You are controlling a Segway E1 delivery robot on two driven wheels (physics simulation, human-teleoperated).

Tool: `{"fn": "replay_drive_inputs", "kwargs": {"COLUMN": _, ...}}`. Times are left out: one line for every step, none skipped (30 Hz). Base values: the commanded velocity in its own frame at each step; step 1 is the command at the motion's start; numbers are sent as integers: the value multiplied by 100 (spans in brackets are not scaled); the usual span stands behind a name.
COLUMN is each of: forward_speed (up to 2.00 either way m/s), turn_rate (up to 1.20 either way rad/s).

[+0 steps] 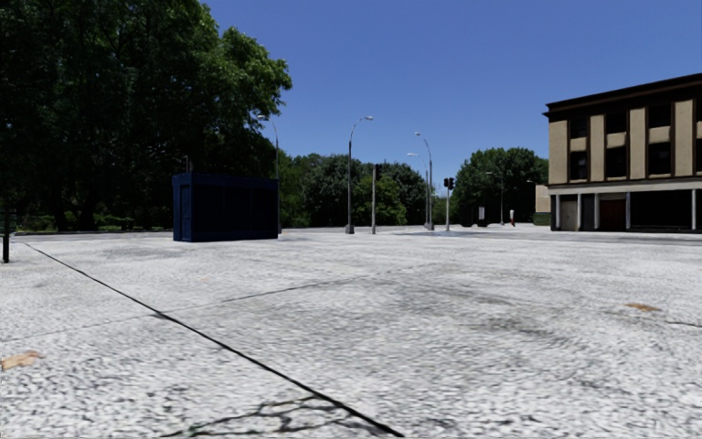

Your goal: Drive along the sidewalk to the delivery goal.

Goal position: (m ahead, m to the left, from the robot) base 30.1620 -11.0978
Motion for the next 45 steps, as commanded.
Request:
{"fn": "replay_drive_inputs", "kwargs": {"forward_speed": 200, "turn_rate": 0}}
{"fn": "replay_drive_inputs", "kwargs": {"forward_speed": 200, "turn_rate": 0}}
{"fn": "replay_drive_inputs", "kwargs": {"forward_speed": 200, "turn_rate": 0}}
{"fn": "replay_drive_inputs", "kwargs": {"forward_speed": 200, "turn_rate": 0}}
{"fn": "replay_drive_inputs", "kwargs": {"forward_speed": 200, "turn_rate": 0}}
{"fn": "replay_drive_inputs", "kwargs": {"forward_speed": 200, "turn_rate": 0}}
{"fn": "replay_drive_inputs", "kwargs": {"forward_speed": 200, "turn_rate": 0}}
{"fn": "replay_drive_inputs", "kwargs": {"forward_speed": 200, "turn_rate": 0}}
{"fn": "replay_drive_inputs", "kwargs": {"forward_speed": 200, "turn_rate": 0}}
{"fn": "replay_drive_inputs", "kwargs": {"forward_speed": 200, "turn_rate": 0}}
{"fn": "replay_drive_inputs", "kwargs": {"forward_speed": 200, "turn_rate": 0}}
{"fn": "replay_drive_inputs", "kwargs": {"forward_speed": 200, "turn_rate": 0}}
{"fn": "replay_drive_inputs", "kwargs": {"forward_speed": 200, "turn_rate": 0}}
{"fn": "replay_drive_inputs", "kwargs": {"forward_speed": 200, "turn_rate": 0}}
{"fn": "replay_drive_inputs", "kwargs": {"forward_speed": 200, "turn_rate": 0}}
{"fn": "replay_drive_inputs", "kwargs": {"forward_speed": 200, "turn_rate": 0}}
{"fn": "replay_drive_inputs", "kwargs": {"forward_speed": 200, "turn_rate": 0}}
{"fn": "replay_drive_inputs", "kwargs": {"forward_speed": 200, "turn_rate": 0}}
{"fn": "replay_drive_inputs", "kwargs": {"forward_speed": 200, "turn_rate": 0}}
{"fn": "replay_drive_inputs", "kwargs": {"forward_speed": 200, "turn_rate": 0}}
{"fn": "replay_drive_inputs", "kwargs": {"forward_speed": 200, "turn_rate": 0}}
{"fn": "replay_drive_inputs", "kwargs": {"forward_speed": 200, "turn_rate": 0}}
{"fn": "replay_drive_inputs", "kwargs": {"forward_speed": 200, "turn_rate": 0}}
{"fn": "replay_drive_inputs", "kwargs": {"forward_speed": 200, "turn_rate": 0}}
{"fn": "replay_drive_inputs", "kwargs": {"forward_speed": 200, "turn_rate": 0}}
{"fn": "replay_drive_inputs", "kwargs": {"forward_speed": 200, "turn_rate": 0}}
{"fn": "replay_drive_inputs", "kwargs": {"forward_speed": 200, "turn_rate": 0}}
{"fn": "replay_drive_inputs", "kwargs": {"forward_speed": 200, "turn_rate": 0}}
{"fn": "replay_drive_inputs", "kwargs": {"forward_speed": 200, "turn_rate": 0}}
{"fn": "replay_drive_inputs", "kwargs": {"forward_speed": 200, "turn_rate": 0}}
{"fn": "replay_drive_inputs", "kwargs": {"forward_speed": 200, "turn_rate": 0}}
{"fn": "replay_drive_inputs", "kwargs": {"forward_speed": 200, "turn_rate": 0}}
{"fn": "replay_drive_inputs", "kwargs": {"forward_speed": 200, "turn_rate": 0}}
{"fn": "replay_drive_inputs", "kwargs": {"forward_speed": 200, "turn_rate": 0}}
{"fn": "replay_drive_inputs", "kwargs": {"forward_speed": 200, "turn_rate": 0}}
{"fn": "replay_drive_inputs", "kwargs": {"forward_speed": 200, "turn_rate": 0}}
{"fn": "replay_drive_inputs", "kwargs": {"forward_speed": 200, "turn_rate": 0}}
{"fn": "replay_drive_inputs", "kwargs": {"forward_speed": 200, "turn_rate": 0}}
{"fn": "replay_drive_inputs", "kwargs": {"forward_speed": 200, "turn_rate": 0}}
{"fn": "replay_drive_inputs", "kwargs": {"forward_speed": 200, "turn_rate": 0}}
{"fn": "replay_drive_inputs", "kwargs": {"forward_speed": 200, "turn_rate": 0}}
{"fn": "replay_drive_inputs", "kwargs": {"forward_speed": 200, "turn_rate": 0}}
{"fn": "replay_drive_inputs", "kwargs": {"forward_speed": 200, "turn_rate": 0}}
{"fn": "replay_drive_inputs", "kwargs": {"forward_speed": 200, "turn_rate": 0}}
{"fn": "replay_drive_inputs", "kwargs": {"forward_speed": 200, "turn_rate": 0}}
